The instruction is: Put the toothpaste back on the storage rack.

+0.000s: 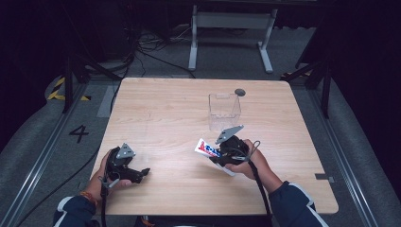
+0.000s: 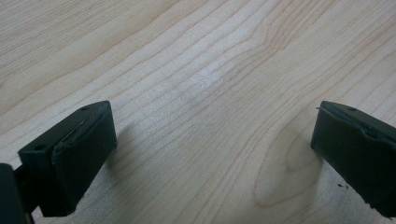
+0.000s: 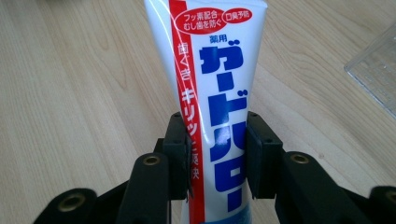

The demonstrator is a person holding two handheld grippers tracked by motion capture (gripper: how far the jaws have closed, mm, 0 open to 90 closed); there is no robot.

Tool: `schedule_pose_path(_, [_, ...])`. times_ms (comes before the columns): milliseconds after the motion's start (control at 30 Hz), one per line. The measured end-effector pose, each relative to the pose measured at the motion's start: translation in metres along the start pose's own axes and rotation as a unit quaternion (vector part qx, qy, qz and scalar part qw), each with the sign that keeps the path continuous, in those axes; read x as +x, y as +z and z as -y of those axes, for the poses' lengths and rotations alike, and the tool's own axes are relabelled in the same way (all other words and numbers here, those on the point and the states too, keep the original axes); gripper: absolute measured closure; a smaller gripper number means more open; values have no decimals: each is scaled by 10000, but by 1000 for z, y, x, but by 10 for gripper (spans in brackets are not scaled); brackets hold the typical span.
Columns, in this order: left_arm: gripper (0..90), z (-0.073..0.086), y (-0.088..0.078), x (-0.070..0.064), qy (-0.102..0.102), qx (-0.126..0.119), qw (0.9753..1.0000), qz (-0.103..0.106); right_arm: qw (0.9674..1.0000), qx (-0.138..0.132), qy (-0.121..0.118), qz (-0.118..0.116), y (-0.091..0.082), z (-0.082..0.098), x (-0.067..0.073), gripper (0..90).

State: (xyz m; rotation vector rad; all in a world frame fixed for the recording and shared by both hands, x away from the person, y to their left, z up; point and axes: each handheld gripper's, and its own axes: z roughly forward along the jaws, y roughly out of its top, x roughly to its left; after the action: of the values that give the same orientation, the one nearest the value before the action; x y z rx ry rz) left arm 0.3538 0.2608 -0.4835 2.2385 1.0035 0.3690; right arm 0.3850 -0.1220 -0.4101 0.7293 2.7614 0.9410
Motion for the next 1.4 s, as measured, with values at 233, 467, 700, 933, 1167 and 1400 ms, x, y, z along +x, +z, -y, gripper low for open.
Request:
schedule_pose_path(233, [7, 0, 0, 0, 0, 0, 10000, 0, 9997, -250, 14, 27, -10, 2, -4, 666])
schedule_pose_path(467, [7, 0, 0, 0, -6, -12, 10000, 14, 9989, -461, 47, 52, -19, 4, -6, 666])
schedule_pose_path(700, [7, 0, 0, 0, -3, -11, 10000, 15, 9977, -660, 66, 141, -27, 6, -9, 667])
schedule_pose_path(933, [7, 0, 0, 0, -2, -10, 10000, 15, 9957, -902, 88, 206, -33, 8, -13, 669])
schedule_pose_path(1167, [7, 0, 0, 0, -2, -9, 10000, 14, 9930, -1154, 71, 230, -28, 15, -17, 676])
schedule_pose_path(1400, [7, 0, 0, 0, -5, -6, 10000, 8, 9874, -1548, 125, 298, -36, 17, -21, 680])
